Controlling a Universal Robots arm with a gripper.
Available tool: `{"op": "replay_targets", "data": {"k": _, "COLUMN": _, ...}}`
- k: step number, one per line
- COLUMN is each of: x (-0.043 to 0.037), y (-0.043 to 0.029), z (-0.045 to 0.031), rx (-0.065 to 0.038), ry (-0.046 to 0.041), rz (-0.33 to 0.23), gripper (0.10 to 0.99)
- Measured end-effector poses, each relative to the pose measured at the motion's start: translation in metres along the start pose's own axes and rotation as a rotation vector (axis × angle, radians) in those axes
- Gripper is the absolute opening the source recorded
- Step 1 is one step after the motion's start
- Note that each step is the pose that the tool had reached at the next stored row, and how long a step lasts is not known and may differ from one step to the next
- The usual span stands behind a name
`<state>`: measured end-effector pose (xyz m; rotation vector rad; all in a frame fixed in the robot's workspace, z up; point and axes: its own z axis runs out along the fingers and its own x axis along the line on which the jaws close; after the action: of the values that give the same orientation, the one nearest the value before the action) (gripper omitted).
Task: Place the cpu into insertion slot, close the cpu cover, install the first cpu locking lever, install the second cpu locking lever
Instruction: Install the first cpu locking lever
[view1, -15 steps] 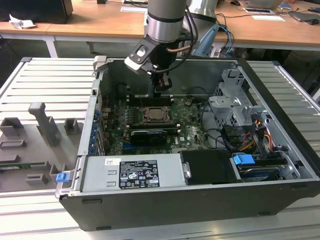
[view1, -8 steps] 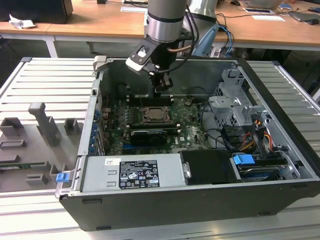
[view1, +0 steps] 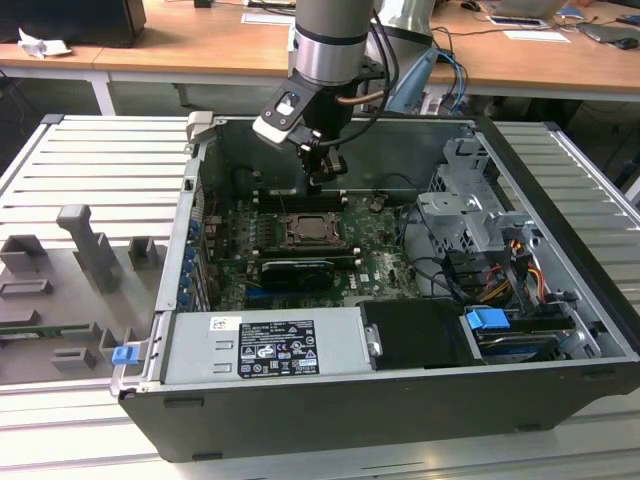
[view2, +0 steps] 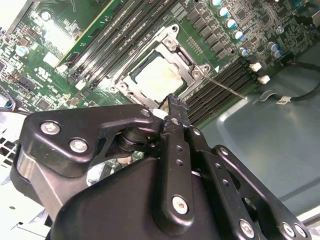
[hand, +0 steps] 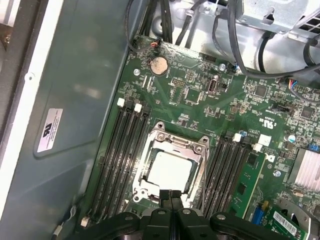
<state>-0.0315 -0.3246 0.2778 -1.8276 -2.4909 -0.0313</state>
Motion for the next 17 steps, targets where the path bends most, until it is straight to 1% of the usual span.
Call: {"op": "replay_targets", "data": {"k": 17, "x": -0.0001, "y": 0.0000, "z": 0.0000, "rx": 0.003, "ry": -0.0007, "rz": -0.052, "gripper": 0.106}}
